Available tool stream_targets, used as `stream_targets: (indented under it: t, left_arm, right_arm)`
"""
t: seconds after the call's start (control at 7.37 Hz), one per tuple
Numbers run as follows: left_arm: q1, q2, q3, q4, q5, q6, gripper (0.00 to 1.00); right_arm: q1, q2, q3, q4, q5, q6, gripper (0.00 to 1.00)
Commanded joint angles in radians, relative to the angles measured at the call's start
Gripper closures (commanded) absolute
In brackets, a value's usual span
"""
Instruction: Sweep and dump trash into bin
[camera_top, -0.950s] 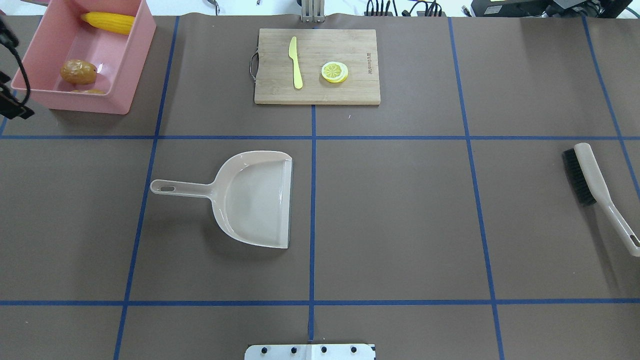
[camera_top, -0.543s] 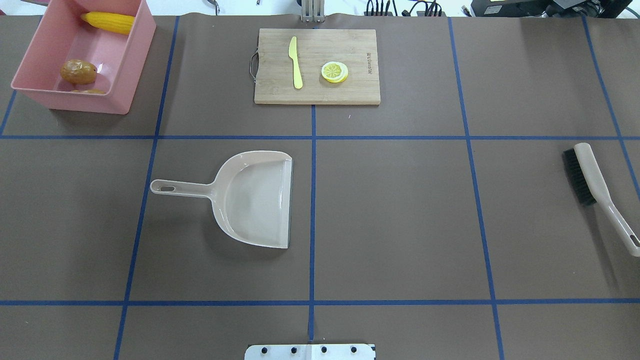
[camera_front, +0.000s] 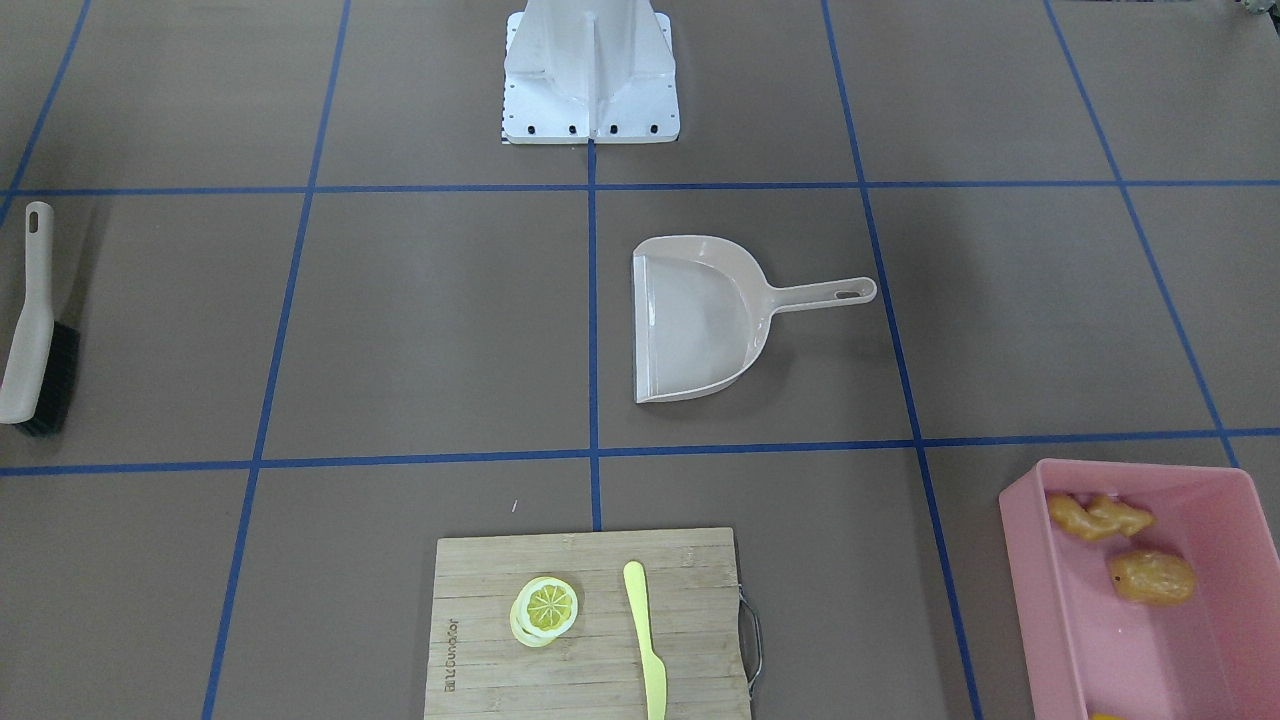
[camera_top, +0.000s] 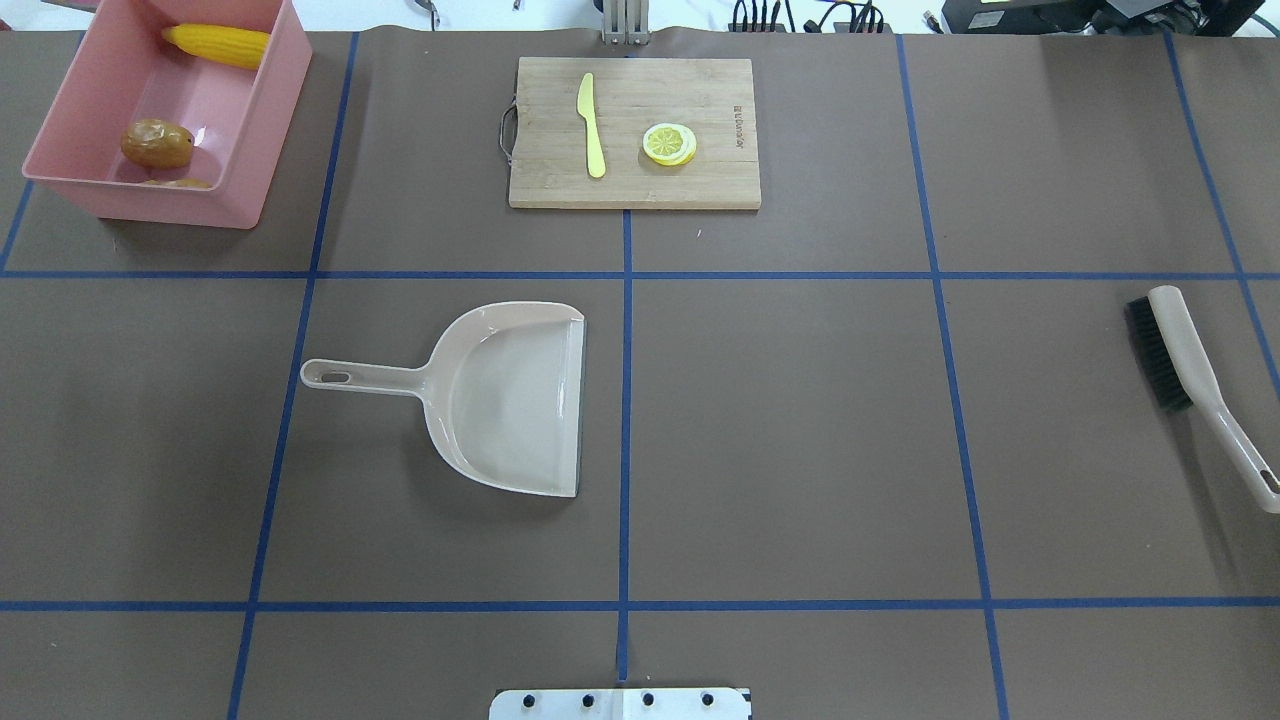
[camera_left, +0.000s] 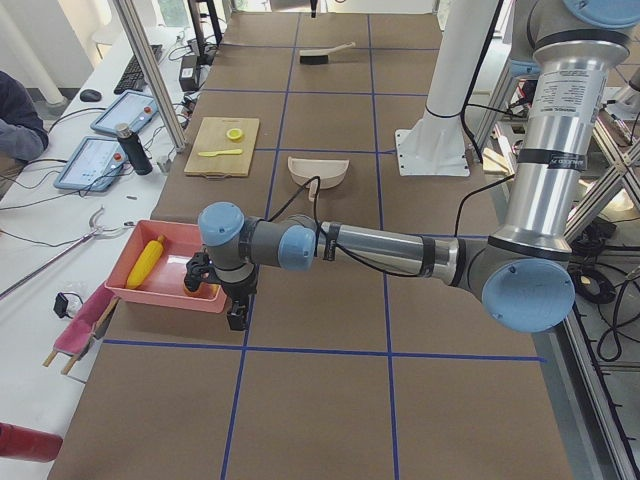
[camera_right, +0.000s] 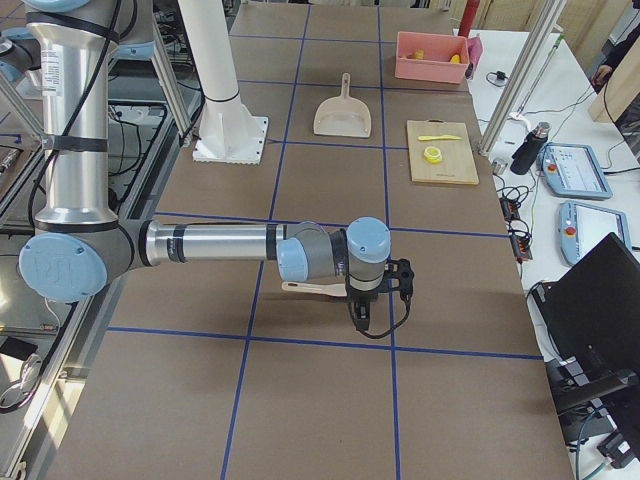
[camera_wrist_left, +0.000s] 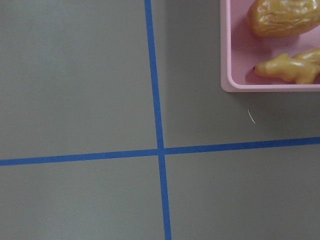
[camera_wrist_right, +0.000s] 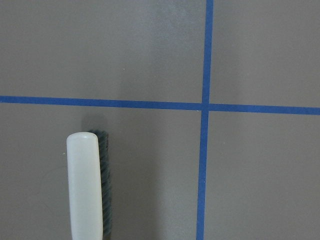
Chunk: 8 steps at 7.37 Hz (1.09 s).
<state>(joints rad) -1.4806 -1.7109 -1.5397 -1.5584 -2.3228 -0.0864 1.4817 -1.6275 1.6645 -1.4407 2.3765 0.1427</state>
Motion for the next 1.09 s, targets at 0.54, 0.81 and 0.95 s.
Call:
stream_targets:
  t: [0.54,0.81,0.95]
  left_arm:
    - [-0.012,0.013,0.003,0.0,-0.058,-0.001,0.01]
    - [-0.018,0.014,-0.026,0.006,-0.053,-0.015,0.01]
    - [-0.036,0.025,-0.027,0.005,-0.053,-0.015,0.01]
  right_arm:
    - [0.003,-0.002,0.0,0.0,0.023,-0.002,0.0]
    - [0.006,-0.003,0.0,0.0,0.027,-0.002,0.0]
    - [0.006,-0.003,0.0,-0.001,0.027,-0.002,0.0]
